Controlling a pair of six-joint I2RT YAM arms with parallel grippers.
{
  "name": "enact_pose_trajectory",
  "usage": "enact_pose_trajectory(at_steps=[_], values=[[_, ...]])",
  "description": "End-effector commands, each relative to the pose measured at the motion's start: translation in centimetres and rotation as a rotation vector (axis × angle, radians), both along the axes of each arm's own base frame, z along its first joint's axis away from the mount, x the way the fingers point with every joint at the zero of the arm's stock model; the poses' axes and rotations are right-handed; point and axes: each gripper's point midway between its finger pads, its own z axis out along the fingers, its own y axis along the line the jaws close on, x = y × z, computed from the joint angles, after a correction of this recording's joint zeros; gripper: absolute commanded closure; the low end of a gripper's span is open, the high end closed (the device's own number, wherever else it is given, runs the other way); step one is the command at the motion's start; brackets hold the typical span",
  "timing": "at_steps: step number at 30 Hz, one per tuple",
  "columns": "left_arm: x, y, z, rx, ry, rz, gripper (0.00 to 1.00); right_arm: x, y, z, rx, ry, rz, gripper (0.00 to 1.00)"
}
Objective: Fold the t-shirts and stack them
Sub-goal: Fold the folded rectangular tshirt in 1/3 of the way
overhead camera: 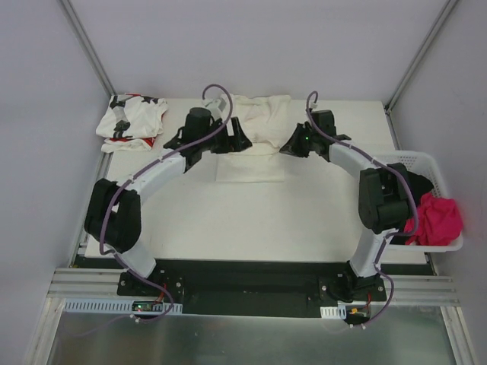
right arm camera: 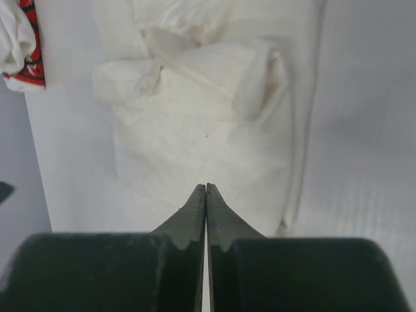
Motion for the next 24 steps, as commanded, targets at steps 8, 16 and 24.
enact_pose_trajectory(at_steps=[8,16,24], values=[[-2.2,-4.6,-10.8,-0.029,0.214,-0.095,0.2,-0.6,7.8,-1.4,0.102,-0.009,0.139,0.99],[-0.4,-6.3,-12.1,-0.043,0.249,-0.128,0.21,1.3,8.7,-3.6,0.11,0.039,0.133,0.99],[-1.2,-6.2,-13.6,-0.029,0.298,-0.142,0.21,2.8,8.8,-4.9,0.113,0.061,0.123,0.99]])
